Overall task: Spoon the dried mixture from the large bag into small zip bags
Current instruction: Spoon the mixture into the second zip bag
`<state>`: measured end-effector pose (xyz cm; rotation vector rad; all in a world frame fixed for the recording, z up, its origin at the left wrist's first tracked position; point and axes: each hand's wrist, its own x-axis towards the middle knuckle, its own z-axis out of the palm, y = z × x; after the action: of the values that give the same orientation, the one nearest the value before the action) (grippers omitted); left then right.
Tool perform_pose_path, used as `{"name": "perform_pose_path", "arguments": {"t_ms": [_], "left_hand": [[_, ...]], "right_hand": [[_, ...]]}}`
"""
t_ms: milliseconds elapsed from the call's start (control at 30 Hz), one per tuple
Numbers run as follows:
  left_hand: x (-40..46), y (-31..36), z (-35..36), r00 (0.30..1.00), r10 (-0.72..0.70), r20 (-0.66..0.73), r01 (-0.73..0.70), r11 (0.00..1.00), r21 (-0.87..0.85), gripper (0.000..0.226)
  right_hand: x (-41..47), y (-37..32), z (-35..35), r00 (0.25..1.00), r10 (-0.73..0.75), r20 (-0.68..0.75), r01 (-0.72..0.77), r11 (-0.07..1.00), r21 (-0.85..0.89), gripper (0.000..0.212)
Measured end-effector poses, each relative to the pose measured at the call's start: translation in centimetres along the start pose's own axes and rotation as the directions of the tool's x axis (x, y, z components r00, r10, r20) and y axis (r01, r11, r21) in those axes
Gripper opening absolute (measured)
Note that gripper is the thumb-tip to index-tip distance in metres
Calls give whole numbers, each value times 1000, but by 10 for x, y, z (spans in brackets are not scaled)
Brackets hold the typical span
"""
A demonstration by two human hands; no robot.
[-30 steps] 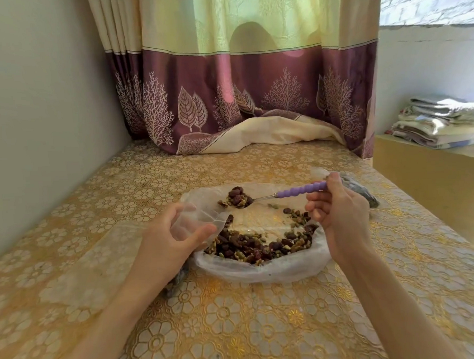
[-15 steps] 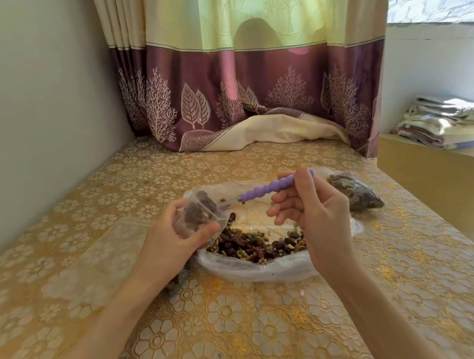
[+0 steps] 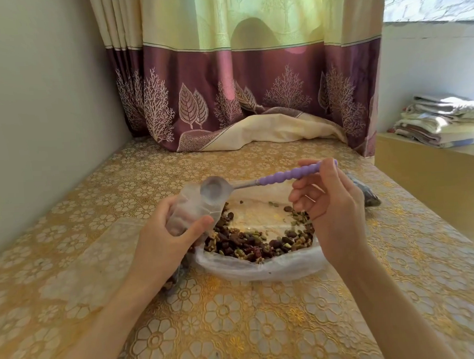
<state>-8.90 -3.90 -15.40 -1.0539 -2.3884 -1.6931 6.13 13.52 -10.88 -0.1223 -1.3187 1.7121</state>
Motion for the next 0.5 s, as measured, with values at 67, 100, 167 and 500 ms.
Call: {"name": "perform_pose_path", "arguments": {"t_ms": [67, 100, 167, 500], "left_hand": [[-1, 1, 0, 1000, 2, -6, -2, 1000, 14, 65], [-1, 2, 0, 1000, 7, -9, -6, 1000, 26, 65], [-1, 2, 0, 1000, 9, -8, -9, 999, 40, 65], [-2, 1, 0, 1000, 3, -1, -3, 999, 34, 65]], "right_hand": [[6, -1, -9, 994, 47, -95, -43, 998, 47, 33], [9, -1, -14, 988, 80, -132, -71, 995, 74, 33], [15, 0, -24, 970, 136, -202, -118, 988, 97, 33], [28, 5, -63, 900, -4, -436, -131, 951, -280, 39]]}}
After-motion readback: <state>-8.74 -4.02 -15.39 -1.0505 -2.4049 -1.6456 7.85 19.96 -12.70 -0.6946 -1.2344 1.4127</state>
